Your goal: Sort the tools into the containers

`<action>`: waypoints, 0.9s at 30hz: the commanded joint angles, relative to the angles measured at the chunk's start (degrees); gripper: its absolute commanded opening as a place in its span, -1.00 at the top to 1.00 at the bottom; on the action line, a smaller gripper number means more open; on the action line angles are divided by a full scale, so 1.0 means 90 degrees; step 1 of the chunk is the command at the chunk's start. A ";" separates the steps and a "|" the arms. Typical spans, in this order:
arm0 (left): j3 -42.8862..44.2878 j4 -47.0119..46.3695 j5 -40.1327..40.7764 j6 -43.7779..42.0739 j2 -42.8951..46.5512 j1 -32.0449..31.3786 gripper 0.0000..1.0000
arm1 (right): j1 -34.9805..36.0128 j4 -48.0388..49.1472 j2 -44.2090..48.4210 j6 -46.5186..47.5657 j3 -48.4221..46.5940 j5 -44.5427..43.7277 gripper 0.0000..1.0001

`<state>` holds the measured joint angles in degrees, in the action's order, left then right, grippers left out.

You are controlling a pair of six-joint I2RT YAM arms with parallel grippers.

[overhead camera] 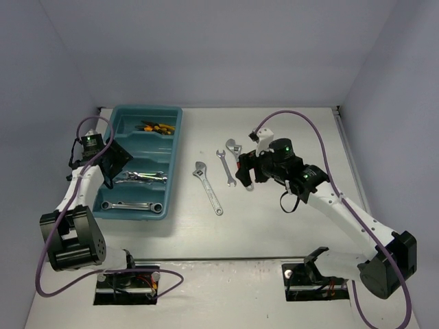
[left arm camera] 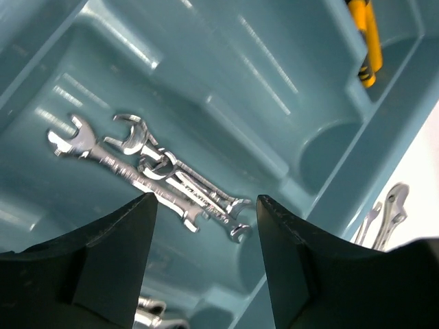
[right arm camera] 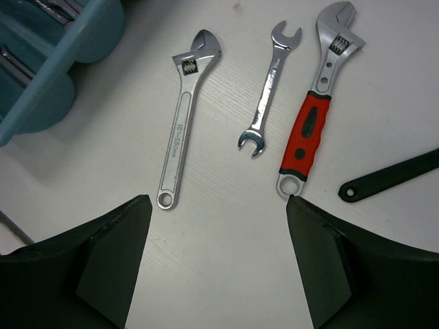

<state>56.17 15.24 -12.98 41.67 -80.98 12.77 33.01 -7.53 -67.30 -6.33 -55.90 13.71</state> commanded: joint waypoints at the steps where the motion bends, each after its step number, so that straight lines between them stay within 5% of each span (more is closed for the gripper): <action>1: 0.0830 0.0761 0.0601 -0.0356 0.0686 -0.0324 -0.13 | -0.0019 0.0062 -0.0132 -0.0183 -0.0133 -0.0698 -0.52; 8: 0.2031 0.2268 0.1896 -0.0270 0.0570 -0.2512 -0.16 | -0.0392 -0.0123 -0.0200 -0.0571 -0.0166 -0.1514 -0.50; 17: 0.3720 0.3051 0.2759 0.0623 -0.1290 -0.5020 -0.17 | -0.0787 -0.0424 0.0028 -0.0761 0.0049 -0.1904 -0.50; 27: 0.5543 0.3074 0.2351 0.1191 -0.3848 -0.5642 -0.07 | -0.0932 -0.0502 0.0646 -0.0943 0.0569 -0.1716 -0.50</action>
<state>99.33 42.32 8.03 48.34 -112.82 -36.98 25.14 -13.28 -64.21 -13.49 -51.49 -1.33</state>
